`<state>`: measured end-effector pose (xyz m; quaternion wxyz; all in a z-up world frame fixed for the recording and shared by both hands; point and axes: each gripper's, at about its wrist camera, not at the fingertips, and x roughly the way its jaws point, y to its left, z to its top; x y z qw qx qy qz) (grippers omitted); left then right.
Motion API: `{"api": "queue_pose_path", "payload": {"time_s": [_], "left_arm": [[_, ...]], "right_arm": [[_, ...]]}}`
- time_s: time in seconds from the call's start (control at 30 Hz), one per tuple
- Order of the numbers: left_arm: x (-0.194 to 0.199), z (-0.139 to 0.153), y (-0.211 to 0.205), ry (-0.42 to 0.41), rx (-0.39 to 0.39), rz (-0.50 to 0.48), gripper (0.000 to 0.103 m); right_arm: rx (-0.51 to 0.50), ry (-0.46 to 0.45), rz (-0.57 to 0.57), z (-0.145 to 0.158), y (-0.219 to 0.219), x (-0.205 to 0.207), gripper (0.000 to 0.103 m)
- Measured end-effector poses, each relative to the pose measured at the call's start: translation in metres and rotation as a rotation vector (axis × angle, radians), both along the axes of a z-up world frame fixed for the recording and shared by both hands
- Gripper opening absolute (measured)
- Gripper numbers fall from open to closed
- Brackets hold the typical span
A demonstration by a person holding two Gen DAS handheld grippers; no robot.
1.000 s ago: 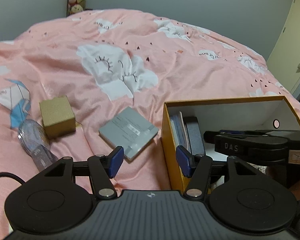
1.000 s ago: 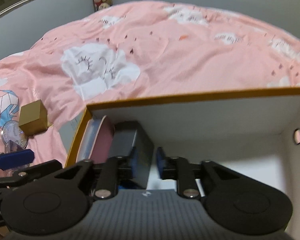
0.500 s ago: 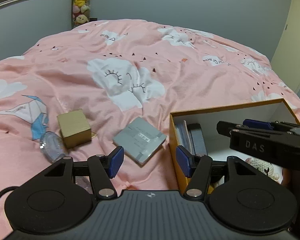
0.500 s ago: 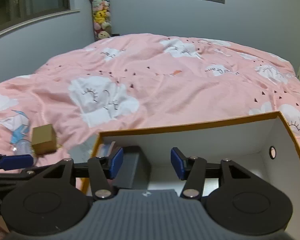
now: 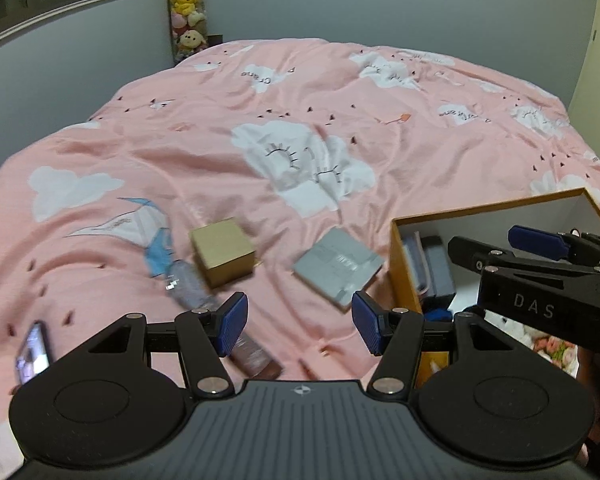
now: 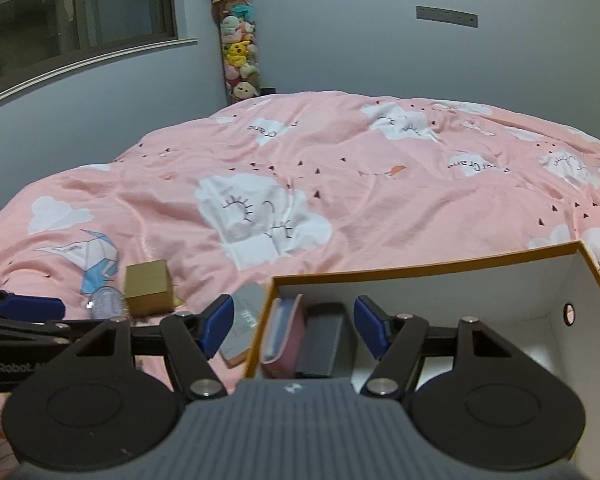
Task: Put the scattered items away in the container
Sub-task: 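Raise both tools out of the box, then grasp the silver PHOTO CARD box with left tool while right tool approaches the grey card box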
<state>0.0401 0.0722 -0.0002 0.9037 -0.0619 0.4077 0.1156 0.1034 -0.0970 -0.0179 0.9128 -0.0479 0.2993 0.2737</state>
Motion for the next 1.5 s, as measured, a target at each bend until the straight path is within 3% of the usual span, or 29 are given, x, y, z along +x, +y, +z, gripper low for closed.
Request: {"api": "queue_pose_path", "payload": {"time_s": [0.17, 0.37, 0.53, 0.83, 1.07, 1.2, 1.5], "left_arm": [[-0.011, 0.0, 0.018, 0.031, -0.065, -0.027, 0.067], [-0.01, -0.016, 0.033, 0.128, -0.127, -0.04, 0.068], [-0.016, -0.019, 0.046, 0.176, -0.116, -0.017, 0.068], [-0.022, -0.022, 0.063, 0.202, -0.111, 0.015, 0.068], [-0.014, -0.029, 0.076, 0.184, -0.179, 0.041, 0.067], [-0.001, -0.037, 0.077, 0.182, -0.225, 0.055, 0.058], [0.038, -0.07, 0.085, 0.251, -0.282, 0.131, 0.055]], "right_arm": [[-0.007, 0.0, 0.049, -0.002, 0.007, -0.01, 0.069], [-0.034, 0.029, 0.164, -0.006, 0.011, -0.022, 0.069], [-0.057, 0.132, 0.317, -0.014, 0.022, -0.033, 0.067], [-0.148, 0.171, 0.527, -0.028, 0.054, -0.062, 0.068], [-0.153, 0.172, 0.517, -0.031, 0.068, -0.054, 0.064], [-0.164, 0.179, 0.484, -0.036, 0.074, -0.041, 0.058], [-0.176, 0.176, 0.409, -0.043, 0.076, -0.013, 0.058]]}}
